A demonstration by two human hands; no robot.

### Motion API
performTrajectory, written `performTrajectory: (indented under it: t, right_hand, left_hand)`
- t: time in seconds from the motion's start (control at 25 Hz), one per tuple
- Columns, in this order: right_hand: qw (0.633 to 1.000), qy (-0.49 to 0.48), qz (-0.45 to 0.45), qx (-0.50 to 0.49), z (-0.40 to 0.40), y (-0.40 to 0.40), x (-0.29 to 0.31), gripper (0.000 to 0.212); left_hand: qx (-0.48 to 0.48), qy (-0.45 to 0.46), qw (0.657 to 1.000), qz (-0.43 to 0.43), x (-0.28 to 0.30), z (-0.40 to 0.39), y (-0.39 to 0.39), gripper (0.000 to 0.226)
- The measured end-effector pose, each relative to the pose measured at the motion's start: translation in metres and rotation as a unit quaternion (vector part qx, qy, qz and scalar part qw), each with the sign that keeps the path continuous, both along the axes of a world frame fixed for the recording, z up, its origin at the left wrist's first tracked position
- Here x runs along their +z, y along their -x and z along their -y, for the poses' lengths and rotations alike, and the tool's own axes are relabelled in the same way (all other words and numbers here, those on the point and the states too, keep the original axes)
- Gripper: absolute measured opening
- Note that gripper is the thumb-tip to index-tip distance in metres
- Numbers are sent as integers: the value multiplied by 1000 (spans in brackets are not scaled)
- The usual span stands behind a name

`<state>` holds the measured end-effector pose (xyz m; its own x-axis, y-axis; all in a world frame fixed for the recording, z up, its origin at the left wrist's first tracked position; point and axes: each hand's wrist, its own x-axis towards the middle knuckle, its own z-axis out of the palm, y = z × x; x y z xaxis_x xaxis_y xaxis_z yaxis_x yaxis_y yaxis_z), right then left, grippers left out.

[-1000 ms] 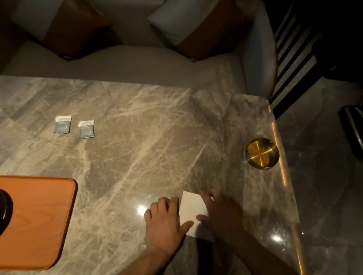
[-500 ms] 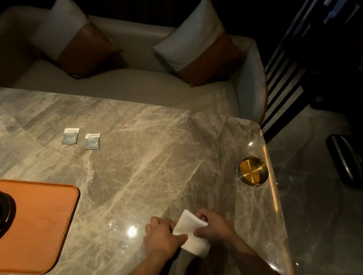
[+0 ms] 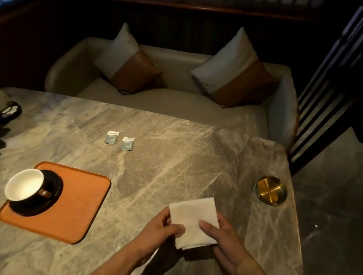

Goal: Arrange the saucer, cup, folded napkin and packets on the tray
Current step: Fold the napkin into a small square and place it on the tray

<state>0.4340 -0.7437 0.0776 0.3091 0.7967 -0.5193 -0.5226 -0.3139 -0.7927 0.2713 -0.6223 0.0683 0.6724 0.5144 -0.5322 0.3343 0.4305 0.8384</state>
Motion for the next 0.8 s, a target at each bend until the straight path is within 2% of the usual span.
performTrajectory:
  t: [0.16,0.4,0.56,0.64,0.8]
  right_hand:
    - [1000,-26,-12,10,-3,12,28,37]
    - [997,-32,13,70,-5,23,36,43]
    - [997,-50,33,57,-21,45,33,48]
    - [996,-56,60,41,-34,60,33,47]
    - [994,-48,95,-2,-66,99,27,38]
  left_hand:
    - [11,-30,999,4,26,-2,20,53]
    - [53,-25,998,19,41,-20,50,48]
    - [66,-45,996,29,41,-37,70,49]
    - [71,-66,995,24,40,-51,81,42]
    - [39,-121,992,13,40,-87,112,37]
